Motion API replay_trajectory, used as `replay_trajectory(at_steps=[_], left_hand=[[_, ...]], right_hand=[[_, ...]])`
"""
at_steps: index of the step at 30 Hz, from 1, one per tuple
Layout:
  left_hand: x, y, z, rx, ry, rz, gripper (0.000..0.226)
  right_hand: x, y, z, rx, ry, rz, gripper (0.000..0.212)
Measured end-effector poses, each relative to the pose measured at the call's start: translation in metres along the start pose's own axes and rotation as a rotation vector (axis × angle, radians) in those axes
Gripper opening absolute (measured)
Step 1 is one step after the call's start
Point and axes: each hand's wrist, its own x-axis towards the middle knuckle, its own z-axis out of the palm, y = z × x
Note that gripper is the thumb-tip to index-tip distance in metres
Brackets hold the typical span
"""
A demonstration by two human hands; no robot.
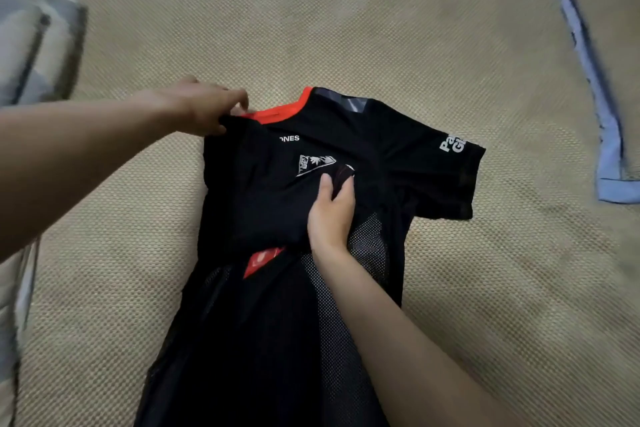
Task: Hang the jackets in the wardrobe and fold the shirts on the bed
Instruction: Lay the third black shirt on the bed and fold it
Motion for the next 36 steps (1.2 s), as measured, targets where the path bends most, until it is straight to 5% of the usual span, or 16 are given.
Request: replay_trajectory(at_steps=[4,8,11,20,26,36], left_hand=[[0.003,-0.008,-0.024,-0.223,0.058,0.016,0.013],[-0.005,-0.006,-0.042,-0.723,0.090,0.011,0.013],[-0.001,0.013,-0.052,-0.951,0.021,0.033,0.022],[0.060,0.095,-0.029,-0.753,0.333,-0.034,0.013],[0.074,0.112,-0.027,-0.884,0.540,-0.057,0.013],[0.066,0.127,-0.014,-0.685,0.664,-0.212,0.023]], right_hand=[[0.024,-0.012,-0.030,-0.090,0.029,-0.143,0.050],[0.058,-0.031,-0.076,-0.160,-0.012,-0.235,0.043],[0.083,-0.054,-0.114,-0.186,-0.028,-0.304,0.015],[0.146,-0.031,-0.170,-0.453,0.068,-0.268,0.026],[0.155,-0.023,-0.173,-0.425,0.204,-0.310,0.018],[0.151,-0.022,-0.184,-0.520,0.194,-0.229,0.030]])
